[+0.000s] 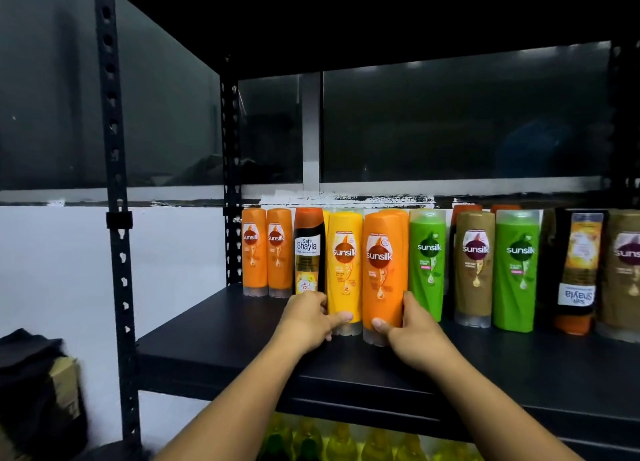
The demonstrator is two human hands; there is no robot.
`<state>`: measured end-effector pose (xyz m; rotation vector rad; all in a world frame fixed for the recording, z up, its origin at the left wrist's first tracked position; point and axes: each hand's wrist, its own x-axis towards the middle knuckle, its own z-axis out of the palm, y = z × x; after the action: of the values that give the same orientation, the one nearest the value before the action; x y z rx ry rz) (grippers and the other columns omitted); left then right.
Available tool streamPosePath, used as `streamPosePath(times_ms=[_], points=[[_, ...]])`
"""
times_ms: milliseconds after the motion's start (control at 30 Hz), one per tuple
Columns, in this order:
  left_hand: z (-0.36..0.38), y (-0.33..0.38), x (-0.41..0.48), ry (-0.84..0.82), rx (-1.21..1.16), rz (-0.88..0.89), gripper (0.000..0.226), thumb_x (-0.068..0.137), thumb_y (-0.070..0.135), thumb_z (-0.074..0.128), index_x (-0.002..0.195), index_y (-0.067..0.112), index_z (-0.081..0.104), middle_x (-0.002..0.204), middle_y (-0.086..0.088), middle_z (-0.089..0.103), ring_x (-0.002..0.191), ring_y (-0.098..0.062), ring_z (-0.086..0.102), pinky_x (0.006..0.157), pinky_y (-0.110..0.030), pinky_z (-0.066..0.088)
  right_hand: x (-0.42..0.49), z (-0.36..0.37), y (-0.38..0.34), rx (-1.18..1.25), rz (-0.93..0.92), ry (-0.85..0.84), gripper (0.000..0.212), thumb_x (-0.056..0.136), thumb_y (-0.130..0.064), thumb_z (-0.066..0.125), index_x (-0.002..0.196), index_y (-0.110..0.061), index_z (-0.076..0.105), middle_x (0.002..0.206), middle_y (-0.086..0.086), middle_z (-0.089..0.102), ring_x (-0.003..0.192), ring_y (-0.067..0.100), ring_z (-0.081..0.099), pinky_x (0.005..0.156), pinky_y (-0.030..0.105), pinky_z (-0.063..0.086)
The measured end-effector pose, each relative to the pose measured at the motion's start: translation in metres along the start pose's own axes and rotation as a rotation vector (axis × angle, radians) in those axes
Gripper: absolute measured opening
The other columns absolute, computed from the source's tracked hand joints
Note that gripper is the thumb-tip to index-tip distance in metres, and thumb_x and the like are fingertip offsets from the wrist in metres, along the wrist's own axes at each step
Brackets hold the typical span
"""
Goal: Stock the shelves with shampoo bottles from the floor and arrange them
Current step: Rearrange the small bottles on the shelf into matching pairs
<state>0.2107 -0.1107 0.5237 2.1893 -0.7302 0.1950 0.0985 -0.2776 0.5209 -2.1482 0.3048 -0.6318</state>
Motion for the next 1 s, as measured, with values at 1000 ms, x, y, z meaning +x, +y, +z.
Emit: streamPosePath(times_ms=[1000], points=[[-0.097, -0.056, -0.051, -0.059, -0.237, 0.044, 0.062, 0.076, 0.060, 0.080, 0.131, 0.043, 0.058, 0.127, 0.016, 0.069, 0.113, -0.005, 0.067, 0.104, -0.041, 0.053, -0.011, 0.070, -0.055, -0.352, -0.503, -0.387, 0.055, 0.093, -0.050, 0.063, 0.142, -0.031, 0.045, 0.136, -0.015, 0.059, 0.120, 0.004, 0.057, 0.099, 0.021, 0.047]])
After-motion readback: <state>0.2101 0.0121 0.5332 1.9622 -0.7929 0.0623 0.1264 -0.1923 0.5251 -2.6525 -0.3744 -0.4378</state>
